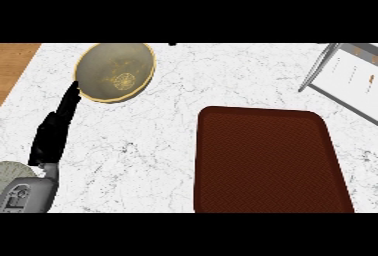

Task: Pick the cupcake from the tray and place it in the tiered basket

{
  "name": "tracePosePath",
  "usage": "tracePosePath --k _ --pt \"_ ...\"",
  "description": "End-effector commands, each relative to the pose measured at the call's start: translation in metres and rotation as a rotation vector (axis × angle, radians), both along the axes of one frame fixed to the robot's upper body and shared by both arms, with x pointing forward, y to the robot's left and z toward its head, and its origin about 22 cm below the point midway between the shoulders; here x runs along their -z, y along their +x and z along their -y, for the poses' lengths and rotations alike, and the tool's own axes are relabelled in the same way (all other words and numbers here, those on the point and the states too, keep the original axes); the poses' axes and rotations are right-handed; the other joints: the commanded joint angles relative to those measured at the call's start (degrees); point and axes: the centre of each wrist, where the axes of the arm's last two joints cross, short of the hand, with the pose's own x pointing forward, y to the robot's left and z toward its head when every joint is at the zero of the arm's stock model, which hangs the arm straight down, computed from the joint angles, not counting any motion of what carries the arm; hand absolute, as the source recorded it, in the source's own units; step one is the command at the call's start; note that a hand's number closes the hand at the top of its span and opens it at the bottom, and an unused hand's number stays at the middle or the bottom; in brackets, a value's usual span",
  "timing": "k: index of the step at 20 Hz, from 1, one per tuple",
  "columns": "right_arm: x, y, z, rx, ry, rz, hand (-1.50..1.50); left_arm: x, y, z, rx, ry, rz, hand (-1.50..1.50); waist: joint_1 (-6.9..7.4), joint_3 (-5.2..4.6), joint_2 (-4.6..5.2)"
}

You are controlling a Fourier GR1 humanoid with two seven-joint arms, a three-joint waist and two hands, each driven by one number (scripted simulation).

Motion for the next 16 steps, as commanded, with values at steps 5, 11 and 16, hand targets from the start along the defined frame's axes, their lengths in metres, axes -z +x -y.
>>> tracePosePath --k 5,11,16 --pt "0.032 -0.015 0.025 0.058 0.309 0.026 -1.5 -0.003 0.005 -0.005 -0.009 0.026 -0.009 0.0 -0.6 0.17 0.07" --pt "0.045 -0.016 0.023 0.021 0.326 0.213 -1.5 0.003 0.01 -0.013 -0.001 0.006 -0.009 0.0 -0.46 0.17 0.21" --pt "0.022 -0.02 0.034 0.034 0.284 0.397 -1.5 0.011 0.007 -0.002 -0.009 -0.004 -0.004 0.0 -0.37 0.15 0.22"
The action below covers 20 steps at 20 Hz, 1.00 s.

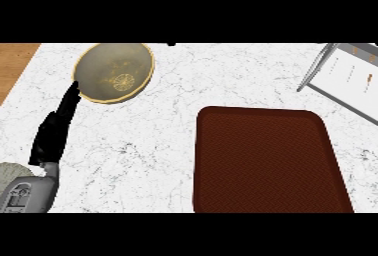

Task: Pick the cupcake from the tray and place it in the tiered basket

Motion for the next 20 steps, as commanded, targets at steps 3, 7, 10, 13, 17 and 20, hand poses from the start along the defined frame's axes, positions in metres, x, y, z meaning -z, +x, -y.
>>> tracePosePath --k 3,7,10,13,17,20 --pt "-0.016 -0.009 0.016 0.063 -0.028 0.165 -1.5 0.0 -0.015 -0.015 -0.008 0.009 -0.003 0.0 -0.3 0.1 -0.27" --pt "-0.049 -0.018 0.028 0.109 0.004 0.182 -1.5 0.002 -0.022 -0.011 -0.008 0.009 -0.015 0.0 -1.44 0.03 -0.82" --pt "-0.045 -0.028 0.038 0.145 0.09 0.154 -1.5 0.009 -0.02 -0.017 -0.062 -0.011 -0.016 0.0 -3.05 -0.05 -1.27" --pt "-0.045 -0.042 0.049 0.146 0.167 0.179 -1.5 0.002 -0.023 -0.018 -0.072 0.004 -0.036 0.0 -3.9 -0.04 -1.68" --pt "-0.038 -0.075 0.073 0.109 0.174 0.182 -1.5 0.004 -0.031 -0.036 -0.087 -0.002 -0.038 0.0 -4.9 -0.07 -2.06" --pt "-0.038 -0.1 0.085 0.085 0.182 0.232 -1.5 0.0 -0.032 -0.044 -0.104 0.016 -0.035 0.0 -6.15 -0.1 -2.35"
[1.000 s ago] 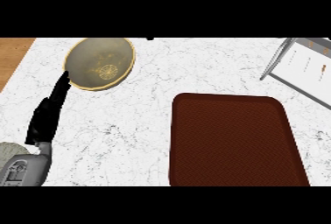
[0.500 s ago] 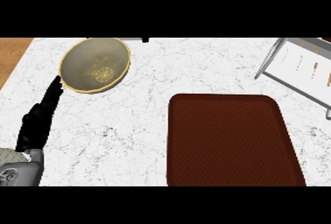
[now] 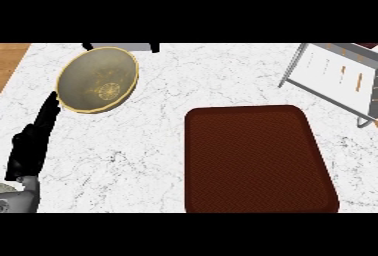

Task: Pick the cupcake from the tray and place it in the tiered basket

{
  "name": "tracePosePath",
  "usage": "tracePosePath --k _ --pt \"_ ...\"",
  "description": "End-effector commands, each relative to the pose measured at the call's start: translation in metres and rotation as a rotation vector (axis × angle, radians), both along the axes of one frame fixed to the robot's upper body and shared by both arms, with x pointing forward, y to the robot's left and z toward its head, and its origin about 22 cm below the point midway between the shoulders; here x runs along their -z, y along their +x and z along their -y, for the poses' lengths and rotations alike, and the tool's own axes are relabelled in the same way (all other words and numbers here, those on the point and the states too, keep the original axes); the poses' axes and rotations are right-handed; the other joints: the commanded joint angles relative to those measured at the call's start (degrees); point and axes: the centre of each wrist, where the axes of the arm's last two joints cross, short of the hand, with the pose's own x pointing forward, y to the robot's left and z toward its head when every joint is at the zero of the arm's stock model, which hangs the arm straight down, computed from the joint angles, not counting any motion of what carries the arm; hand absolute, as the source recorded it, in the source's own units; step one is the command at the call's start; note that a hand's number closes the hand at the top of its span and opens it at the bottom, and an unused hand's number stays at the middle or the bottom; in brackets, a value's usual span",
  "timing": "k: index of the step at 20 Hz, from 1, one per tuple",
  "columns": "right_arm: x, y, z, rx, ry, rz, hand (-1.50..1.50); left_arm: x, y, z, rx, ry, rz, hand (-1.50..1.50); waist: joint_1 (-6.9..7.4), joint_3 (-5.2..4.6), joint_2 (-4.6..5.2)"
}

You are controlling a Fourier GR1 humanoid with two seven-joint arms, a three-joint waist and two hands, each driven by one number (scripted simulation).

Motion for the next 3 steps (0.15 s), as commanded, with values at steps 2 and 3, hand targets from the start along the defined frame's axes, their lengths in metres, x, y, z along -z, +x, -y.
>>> tracePosePath --k 2,3 --pt "0.012 -0.047 0.019 -0.043 0.004 0.057 -1.5 0.002 -0.001 0.005 -0.02 0.017 0.005 0.0 -1.58 0.0 -0.17" --pt "0.004 -0.064 0.029 -0.046 0.004 0.081 -1.5 0.001 -0.007 0.007 -0.025 -0.007 0.004 0.0 -0.87 0.04 -0.1"
